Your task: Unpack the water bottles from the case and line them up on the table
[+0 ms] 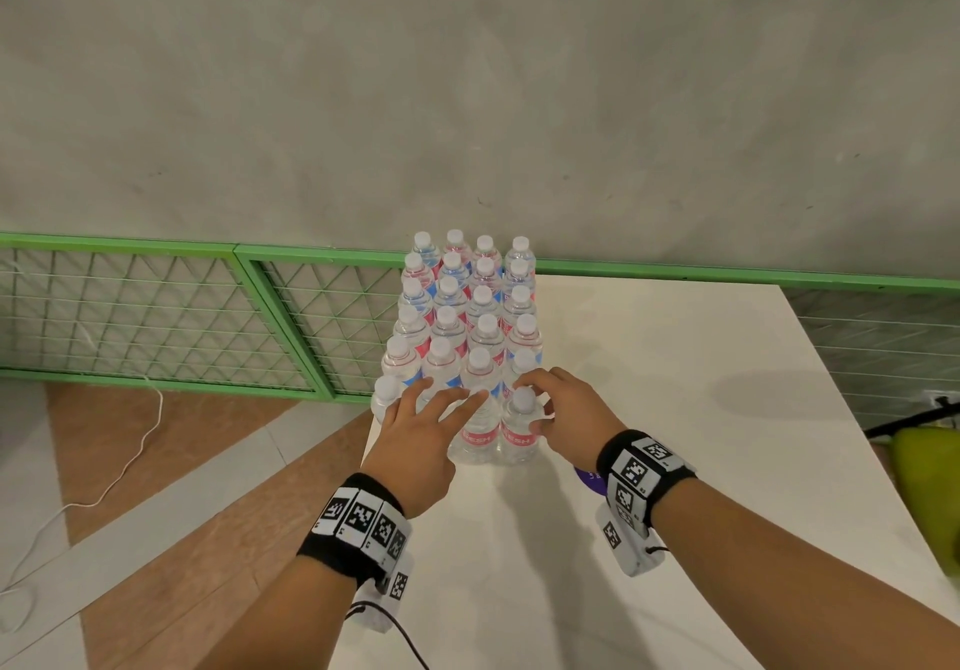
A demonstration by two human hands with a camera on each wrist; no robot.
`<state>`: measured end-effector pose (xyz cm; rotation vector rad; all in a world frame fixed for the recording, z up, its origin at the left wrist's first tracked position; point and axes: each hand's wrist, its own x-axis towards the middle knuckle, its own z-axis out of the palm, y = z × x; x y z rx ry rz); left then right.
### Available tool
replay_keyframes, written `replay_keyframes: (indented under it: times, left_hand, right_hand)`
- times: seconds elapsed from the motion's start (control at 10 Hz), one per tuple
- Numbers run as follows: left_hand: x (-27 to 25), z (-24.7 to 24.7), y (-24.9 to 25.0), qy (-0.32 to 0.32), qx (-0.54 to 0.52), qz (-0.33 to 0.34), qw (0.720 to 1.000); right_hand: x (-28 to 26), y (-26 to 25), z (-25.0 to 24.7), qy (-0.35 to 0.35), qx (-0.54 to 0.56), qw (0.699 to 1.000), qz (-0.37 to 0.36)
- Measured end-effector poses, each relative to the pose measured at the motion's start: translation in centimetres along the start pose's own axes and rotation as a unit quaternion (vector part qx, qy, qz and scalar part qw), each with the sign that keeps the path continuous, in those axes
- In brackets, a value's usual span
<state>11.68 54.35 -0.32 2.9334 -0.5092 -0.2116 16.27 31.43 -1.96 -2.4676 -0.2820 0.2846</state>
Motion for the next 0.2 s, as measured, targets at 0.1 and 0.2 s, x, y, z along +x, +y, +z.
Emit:
replay_keyframes:
  times: [0.1, 0.2]
  left_hand:
    - [0.1, -0.3, 0.2, 0.004, -0.009, -0.002, 1.000]
    - [-0.7, -0.6, 0.8, 0.066, -0.044, -0.001, 0.997]
  right_hand:
    - [-0.4, -0.2, -0.5, -0.004, -0.019, 1.000, 0.016]
    - [-2.5, -0.2, -2.4, -0.014, -0.037, 0.999, 0.023]
